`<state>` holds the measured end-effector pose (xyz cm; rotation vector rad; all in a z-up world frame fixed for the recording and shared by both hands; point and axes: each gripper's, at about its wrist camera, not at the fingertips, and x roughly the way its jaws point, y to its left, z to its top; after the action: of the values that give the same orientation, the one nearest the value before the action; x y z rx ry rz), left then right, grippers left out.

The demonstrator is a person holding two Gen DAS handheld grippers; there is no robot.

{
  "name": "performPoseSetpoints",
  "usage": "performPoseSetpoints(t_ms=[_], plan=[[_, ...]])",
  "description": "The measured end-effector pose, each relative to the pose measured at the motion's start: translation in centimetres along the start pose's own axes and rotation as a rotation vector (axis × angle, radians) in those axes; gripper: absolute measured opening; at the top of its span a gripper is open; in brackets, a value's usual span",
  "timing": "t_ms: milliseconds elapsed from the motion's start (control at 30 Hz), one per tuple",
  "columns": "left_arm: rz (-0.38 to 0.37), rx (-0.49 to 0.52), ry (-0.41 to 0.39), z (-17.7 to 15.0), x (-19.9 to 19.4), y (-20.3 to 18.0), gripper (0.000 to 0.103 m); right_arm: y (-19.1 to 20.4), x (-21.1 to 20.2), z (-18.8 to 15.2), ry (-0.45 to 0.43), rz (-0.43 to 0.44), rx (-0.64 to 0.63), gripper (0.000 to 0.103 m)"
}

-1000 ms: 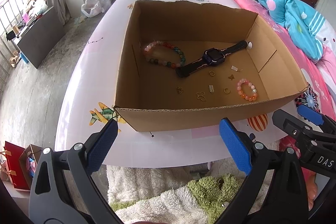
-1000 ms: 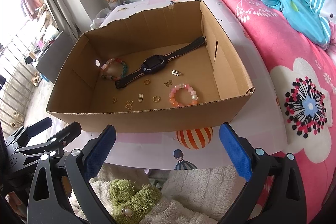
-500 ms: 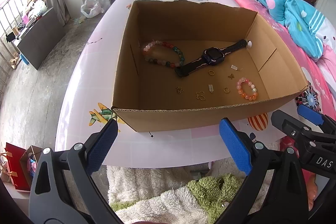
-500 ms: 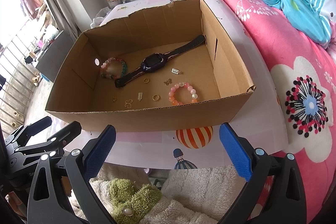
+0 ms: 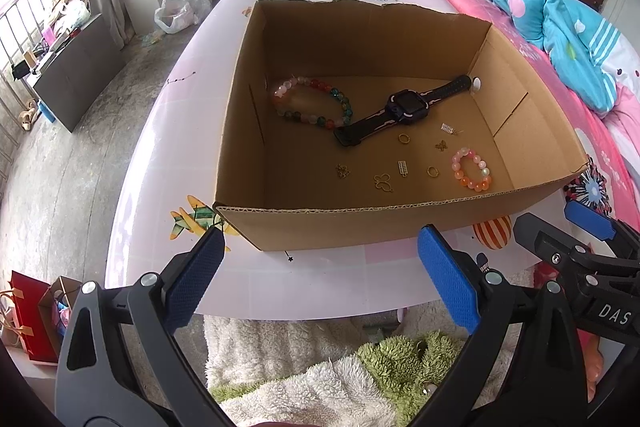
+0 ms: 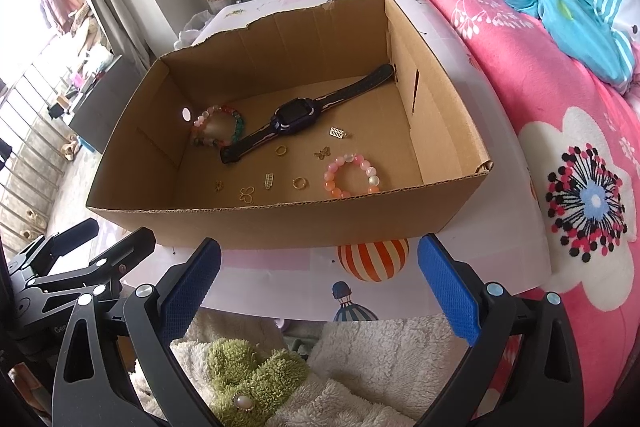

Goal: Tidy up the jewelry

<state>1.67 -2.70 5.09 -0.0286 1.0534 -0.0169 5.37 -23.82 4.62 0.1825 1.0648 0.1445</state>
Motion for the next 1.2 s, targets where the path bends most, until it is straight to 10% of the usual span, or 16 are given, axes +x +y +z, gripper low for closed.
performPoseSetpoints(t_ms=[1200], plan=[[-0.002, -0.003, 0.005, 0.05, 0.00, 0.21, 0.094, -0.18, -0.05, 0.34, 0.008, 0.006, -0.011, 0.096]])
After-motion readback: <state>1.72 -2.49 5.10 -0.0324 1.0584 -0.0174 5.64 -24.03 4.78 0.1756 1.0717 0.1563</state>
